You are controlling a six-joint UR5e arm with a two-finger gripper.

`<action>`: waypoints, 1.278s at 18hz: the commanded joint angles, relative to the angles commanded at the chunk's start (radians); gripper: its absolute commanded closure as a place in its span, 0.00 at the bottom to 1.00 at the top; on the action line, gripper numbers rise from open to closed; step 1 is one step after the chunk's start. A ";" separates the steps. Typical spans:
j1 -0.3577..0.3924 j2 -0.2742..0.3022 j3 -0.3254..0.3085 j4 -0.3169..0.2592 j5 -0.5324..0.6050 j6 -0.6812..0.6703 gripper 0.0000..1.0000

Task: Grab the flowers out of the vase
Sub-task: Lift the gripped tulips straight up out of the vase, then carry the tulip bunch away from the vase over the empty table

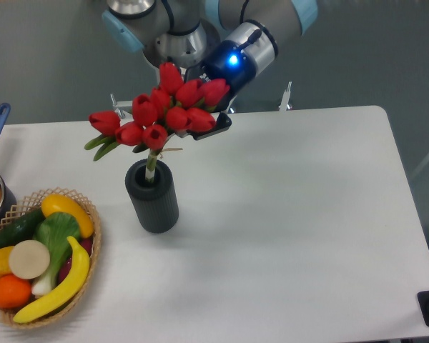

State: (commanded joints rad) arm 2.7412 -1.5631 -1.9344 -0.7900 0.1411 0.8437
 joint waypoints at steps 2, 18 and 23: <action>0.021 -0.003 0.024 0.000 0.002 0.011 1.00; 0.066 -0.117 0.167 0.008 0.678 0.221 0.97; 0.049 -0.208 0.241 0.002 0.866 0.295 0.96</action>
State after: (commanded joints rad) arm 2.7904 -1.7716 -1.6937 -0.7885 1.0075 1.1382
